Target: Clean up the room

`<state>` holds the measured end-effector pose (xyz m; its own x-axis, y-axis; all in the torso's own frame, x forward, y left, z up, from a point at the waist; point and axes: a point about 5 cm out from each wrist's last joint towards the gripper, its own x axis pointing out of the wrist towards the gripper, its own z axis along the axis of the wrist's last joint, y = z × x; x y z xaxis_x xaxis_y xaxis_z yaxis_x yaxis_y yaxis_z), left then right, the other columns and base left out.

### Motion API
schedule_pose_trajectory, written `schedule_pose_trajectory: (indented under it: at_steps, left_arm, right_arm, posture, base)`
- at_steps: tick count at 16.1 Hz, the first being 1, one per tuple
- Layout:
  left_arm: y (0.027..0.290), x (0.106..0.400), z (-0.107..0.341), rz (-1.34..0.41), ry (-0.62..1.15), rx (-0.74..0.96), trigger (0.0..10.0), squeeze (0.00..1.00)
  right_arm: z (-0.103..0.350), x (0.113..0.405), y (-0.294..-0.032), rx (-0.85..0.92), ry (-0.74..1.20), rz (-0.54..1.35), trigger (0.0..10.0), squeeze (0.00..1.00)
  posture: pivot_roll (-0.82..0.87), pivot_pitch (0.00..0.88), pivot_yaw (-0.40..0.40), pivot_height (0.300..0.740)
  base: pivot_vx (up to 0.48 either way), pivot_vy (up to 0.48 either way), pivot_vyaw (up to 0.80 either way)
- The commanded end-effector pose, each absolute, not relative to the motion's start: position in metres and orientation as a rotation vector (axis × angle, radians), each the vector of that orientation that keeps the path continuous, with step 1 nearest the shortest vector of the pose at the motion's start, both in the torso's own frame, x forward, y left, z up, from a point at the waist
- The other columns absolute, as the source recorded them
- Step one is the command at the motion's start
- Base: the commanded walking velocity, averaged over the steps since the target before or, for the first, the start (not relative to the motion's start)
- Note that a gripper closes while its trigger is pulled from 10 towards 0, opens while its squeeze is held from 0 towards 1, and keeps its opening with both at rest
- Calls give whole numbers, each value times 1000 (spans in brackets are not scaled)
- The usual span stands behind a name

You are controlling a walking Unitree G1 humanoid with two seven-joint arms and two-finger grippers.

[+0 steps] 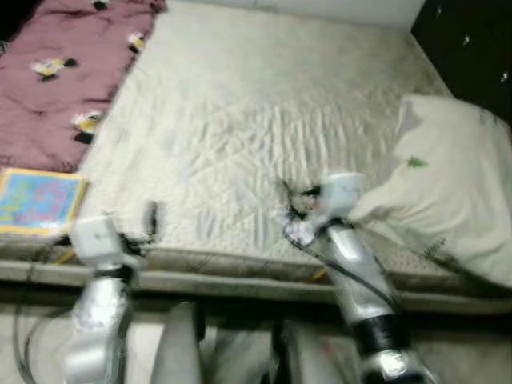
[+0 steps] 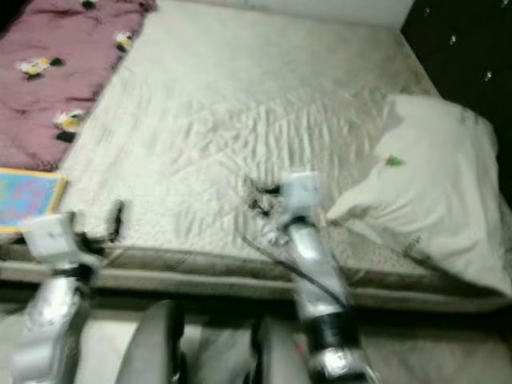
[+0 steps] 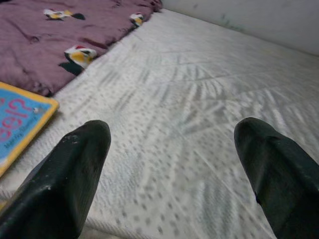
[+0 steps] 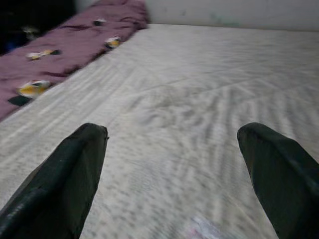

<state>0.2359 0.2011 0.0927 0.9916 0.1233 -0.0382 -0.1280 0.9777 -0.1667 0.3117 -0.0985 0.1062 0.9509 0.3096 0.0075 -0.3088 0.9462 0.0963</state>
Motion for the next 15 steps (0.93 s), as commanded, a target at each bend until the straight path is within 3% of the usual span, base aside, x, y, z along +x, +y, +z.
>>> schedule_pose_trajectory:
  at_steps: [1,4,9,11,15]
  left_arm:
    - [189,238,93,96,38,-188,10000,0]
    - [189,237,89,96,78,-183,10000,0]
    - [186,227,91,75,128,-151,10000,0]
    - [179,224,104,66,100,-126,10000,0]
    - [168,205,120,-3,84,-121,10000,0]
  right_arm:
    - [102,312,-119,84,25,259,10000,0]
    - [102,311,-119,87,25,254,10000,0]
    - [104,304,-115,106,27,255,10000,0]
    - [98,303,-108,110,71,279,10000,0]
    - [94,305,-83,98,90,326,10000,0]
  posture:
    - [20,89,-73,620]
    - [22,92,-71,620]
    - [29,138,-65,571]
    - [50,202,-72,546]
    - [88,260,-80,546]
  base:
    - [0,0,0]
    - [0,0,0]
    - [0,0,0]
    - [0,0,0]
    - [0,0,0]
